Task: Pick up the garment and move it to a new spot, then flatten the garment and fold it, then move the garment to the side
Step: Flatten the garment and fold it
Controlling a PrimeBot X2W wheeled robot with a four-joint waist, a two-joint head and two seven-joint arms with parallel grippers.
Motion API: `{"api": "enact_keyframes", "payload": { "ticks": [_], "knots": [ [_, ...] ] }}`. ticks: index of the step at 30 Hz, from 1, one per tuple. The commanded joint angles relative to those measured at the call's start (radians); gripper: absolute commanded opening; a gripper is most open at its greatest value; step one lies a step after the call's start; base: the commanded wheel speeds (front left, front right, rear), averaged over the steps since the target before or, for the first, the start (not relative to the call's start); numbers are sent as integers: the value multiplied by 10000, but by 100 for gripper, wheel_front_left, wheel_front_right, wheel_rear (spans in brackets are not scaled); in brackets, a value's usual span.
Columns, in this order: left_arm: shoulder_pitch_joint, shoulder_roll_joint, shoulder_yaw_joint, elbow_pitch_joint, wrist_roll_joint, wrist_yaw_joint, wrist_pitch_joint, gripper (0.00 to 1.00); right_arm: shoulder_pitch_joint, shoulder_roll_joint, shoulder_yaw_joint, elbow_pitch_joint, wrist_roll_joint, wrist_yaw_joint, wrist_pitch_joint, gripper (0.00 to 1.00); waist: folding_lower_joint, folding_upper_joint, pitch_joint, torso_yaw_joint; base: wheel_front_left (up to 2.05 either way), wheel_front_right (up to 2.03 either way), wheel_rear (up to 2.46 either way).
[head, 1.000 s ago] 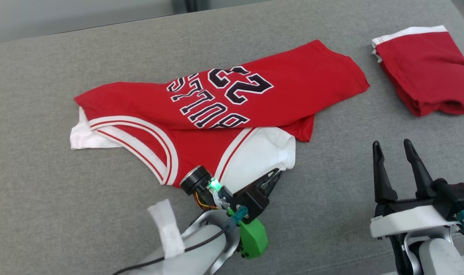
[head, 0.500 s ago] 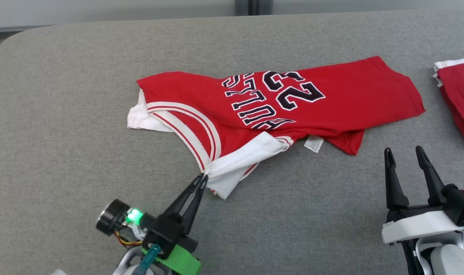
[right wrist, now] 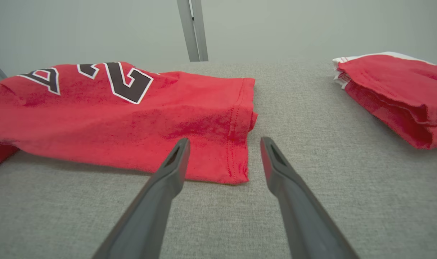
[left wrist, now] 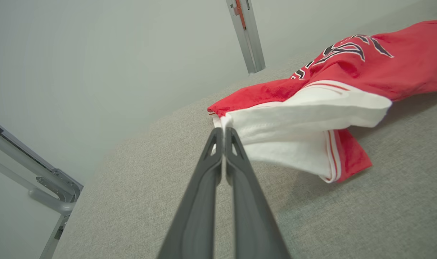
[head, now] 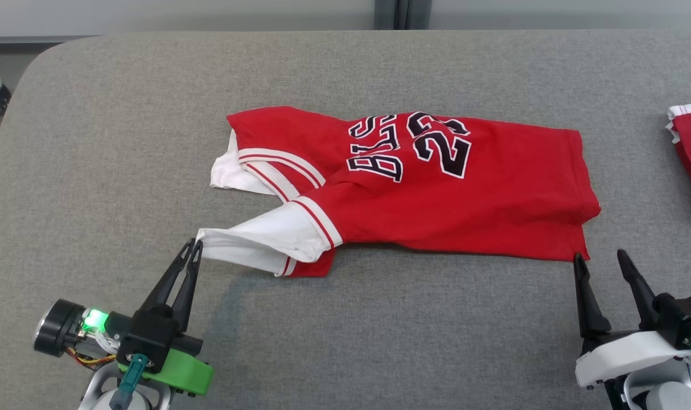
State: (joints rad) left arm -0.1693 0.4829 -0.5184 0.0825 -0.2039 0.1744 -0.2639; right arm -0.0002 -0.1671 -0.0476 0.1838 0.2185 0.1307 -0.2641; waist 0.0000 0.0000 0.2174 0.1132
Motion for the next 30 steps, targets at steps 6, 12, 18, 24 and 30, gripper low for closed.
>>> {"api": "enact_keyframes", "payload": {
  "ticks": [6, 12, 18, 24, 30],
  "knots": [
    [-4, -119, 373, -73, 237, -139, -2, 0, -287, 8, -130, 1209, -280, 0, -1, 100, 0, 0, 118, 8, 0, 0, 0],
    [-95, -304, 561, -100, 439, -331, -2, 0, -1011, 191, -454, 2105, -344, 0, -1, 100, 0, 0, 315, 113, 0, 0, 0],
    [-319, -533, 687, -27, 631, -575, -2, 0, -1575, 123, -340, 3068, -297, 0, 0, 73, 0, 0, 437, 266, 0, 0, 0],
    [-276, -650, 903, 13, 753, -672, -2, 0, -1812, 34, 67, 3415, -42, -6, 10, 0, 0, 0, 375, 191, 0, 0, 0],
    [-193, -508, 1245, -370, 1079, -617, -2, 0, -1480, -81, -75, 2333, -123, -6, -1, 0, 0, 0, -118, -39, 0, 0, 0]
  ]
}}
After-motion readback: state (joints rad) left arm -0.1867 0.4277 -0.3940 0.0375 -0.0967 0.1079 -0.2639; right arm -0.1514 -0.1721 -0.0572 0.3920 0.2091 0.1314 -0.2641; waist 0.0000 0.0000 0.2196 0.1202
